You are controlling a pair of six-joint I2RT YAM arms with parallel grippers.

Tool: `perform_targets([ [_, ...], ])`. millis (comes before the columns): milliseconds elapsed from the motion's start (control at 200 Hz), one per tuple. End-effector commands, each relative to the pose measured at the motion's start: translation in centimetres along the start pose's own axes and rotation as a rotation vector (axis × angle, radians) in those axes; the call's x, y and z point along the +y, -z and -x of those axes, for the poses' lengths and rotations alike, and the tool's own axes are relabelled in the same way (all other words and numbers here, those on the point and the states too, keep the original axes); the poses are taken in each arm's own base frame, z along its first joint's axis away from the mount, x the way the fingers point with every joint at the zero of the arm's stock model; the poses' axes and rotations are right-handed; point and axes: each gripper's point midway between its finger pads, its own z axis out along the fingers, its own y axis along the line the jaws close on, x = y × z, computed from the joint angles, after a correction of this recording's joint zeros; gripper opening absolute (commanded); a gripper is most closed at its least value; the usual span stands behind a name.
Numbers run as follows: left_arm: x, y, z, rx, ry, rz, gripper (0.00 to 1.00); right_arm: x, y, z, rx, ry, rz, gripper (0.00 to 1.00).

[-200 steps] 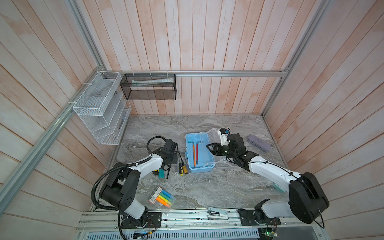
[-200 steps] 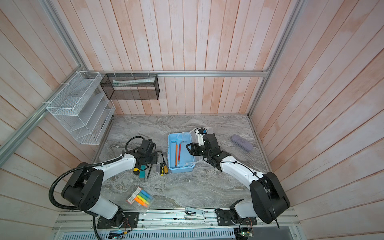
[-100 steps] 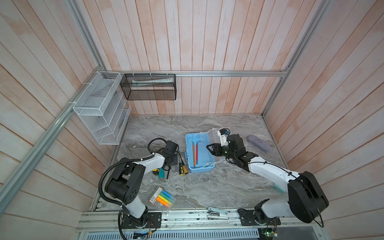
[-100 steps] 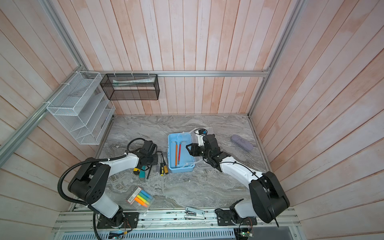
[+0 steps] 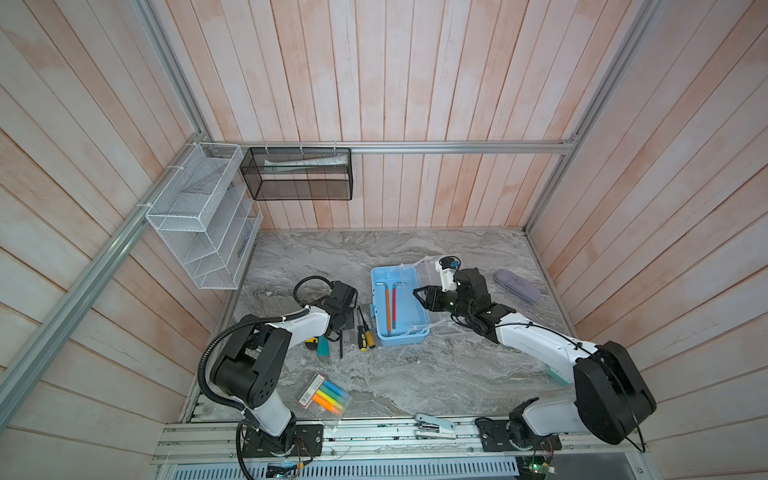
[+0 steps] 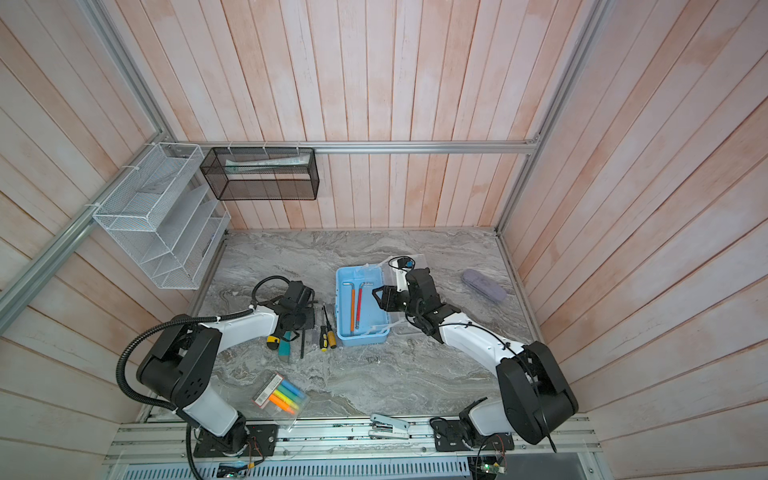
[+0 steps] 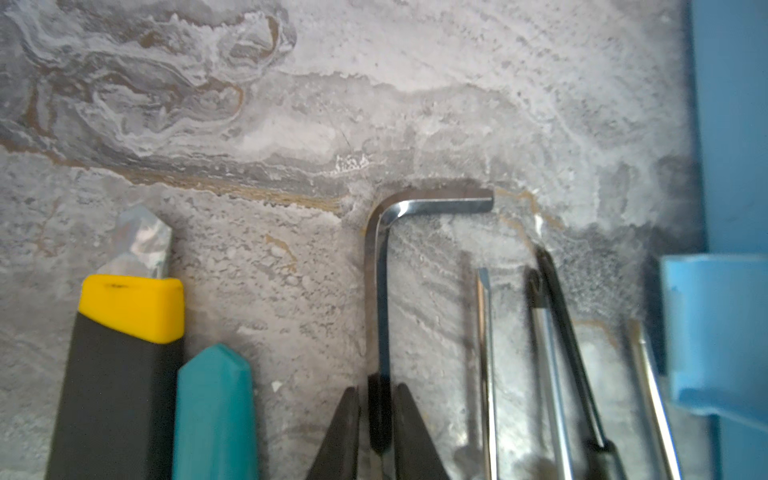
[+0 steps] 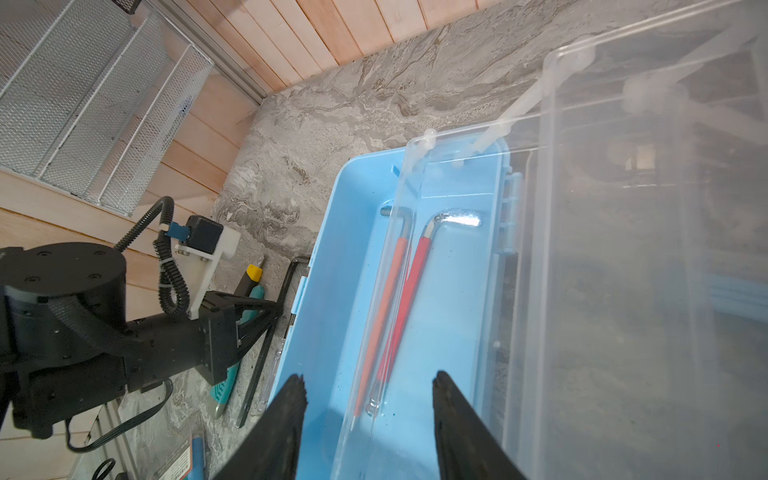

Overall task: Pack the tool kit
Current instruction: 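Move the left gripper to the black hex key and close on it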

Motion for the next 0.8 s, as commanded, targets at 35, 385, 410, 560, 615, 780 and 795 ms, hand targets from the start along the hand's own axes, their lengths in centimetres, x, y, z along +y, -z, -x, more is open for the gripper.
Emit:
perform_targets([
  [35,0.6,-0.9,-0.7,0.032,0.012,0.031,0.18,-1.4,-0.5,-1.1,0.029,-0.001,-0.037,0.51],
  [385,0.6,-1.1,-0.7,0.04,0.011,0.035,0.02,-1.4,-0.9,-1.1,0.039,0.01,-0.029,0.51],
  [410,0.6,-1.0,-0.6,0.039,0.011,0.036,0.0,-1.4,-0.9,-1.0,0.039,0.009,-0.029,0.51],
  [560,0.5,-0.6,0.2,0.025,0.012,0.04,0.0,-1.3,-1.1,-1.2,0.046,0.009,-0.021,0.51],
  [615,0.4,0.0,0.8,0.008,0.016,0.034,0.0,-1.2,-1.2,-1.1,0.046,0.009,-0.017,0.51],
  [780,-0.1,3.0,3.7,-0.079,0.054,0.006,0.0,-1.0,-1.2,-0.8,0.042,0.006,-0.011,0.51],
  [795,-0.1,3.3,4.0,-0.084,0.059,0.006,0.0,-1.0,-1.2,-0.8,0.043,0.005,-0.012,0.51],
])
